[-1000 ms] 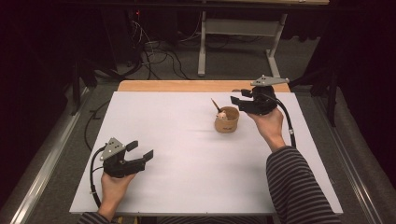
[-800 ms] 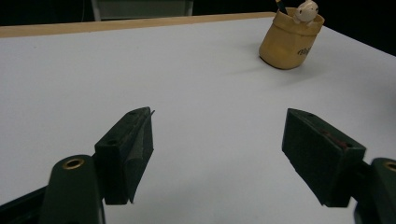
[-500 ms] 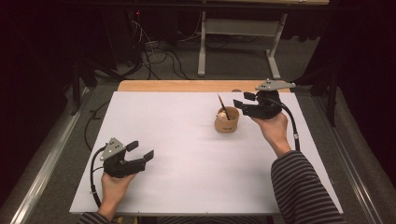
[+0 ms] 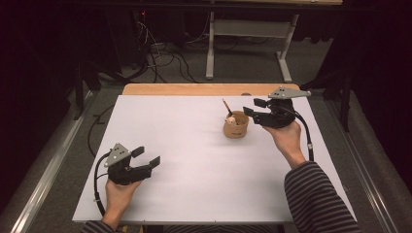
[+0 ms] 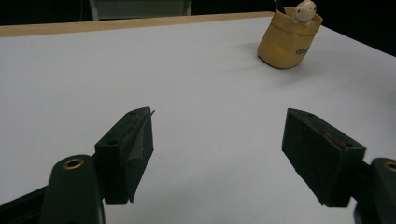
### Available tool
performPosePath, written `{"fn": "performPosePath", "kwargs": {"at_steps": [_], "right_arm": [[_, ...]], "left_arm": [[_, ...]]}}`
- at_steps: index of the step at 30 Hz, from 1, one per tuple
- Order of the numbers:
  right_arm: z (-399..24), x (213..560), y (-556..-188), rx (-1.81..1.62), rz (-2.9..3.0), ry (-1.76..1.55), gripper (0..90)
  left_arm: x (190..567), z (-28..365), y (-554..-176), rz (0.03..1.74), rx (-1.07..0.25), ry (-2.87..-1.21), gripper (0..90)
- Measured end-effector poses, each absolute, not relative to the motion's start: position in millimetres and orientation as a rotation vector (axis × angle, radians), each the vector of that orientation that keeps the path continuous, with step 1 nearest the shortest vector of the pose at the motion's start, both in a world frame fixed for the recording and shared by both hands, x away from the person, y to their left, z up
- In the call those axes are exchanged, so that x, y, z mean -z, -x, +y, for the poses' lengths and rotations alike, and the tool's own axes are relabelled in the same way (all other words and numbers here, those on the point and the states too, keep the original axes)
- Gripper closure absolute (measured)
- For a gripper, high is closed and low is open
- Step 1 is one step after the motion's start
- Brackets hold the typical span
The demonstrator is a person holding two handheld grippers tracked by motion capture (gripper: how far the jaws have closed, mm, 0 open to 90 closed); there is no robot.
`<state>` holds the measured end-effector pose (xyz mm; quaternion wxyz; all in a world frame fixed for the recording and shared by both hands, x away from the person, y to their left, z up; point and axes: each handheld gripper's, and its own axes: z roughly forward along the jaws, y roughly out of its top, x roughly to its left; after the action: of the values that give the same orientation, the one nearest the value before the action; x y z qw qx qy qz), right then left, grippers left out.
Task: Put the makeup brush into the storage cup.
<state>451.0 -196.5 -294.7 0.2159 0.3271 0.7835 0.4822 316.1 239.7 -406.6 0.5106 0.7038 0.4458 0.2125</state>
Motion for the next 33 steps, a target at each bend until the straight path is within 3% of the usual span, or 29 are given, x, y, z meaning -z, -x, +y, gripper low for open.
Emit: {"fn": "performPosePath", "kwargs": {"at_steps": [33], "right_arm": [[-211, 295, -432, -1.377, 2.157, -0.891, 47.0]], "left_arm": [[406, 239, -316, 1.069, -0.511, -1.695, 25.4]]}}
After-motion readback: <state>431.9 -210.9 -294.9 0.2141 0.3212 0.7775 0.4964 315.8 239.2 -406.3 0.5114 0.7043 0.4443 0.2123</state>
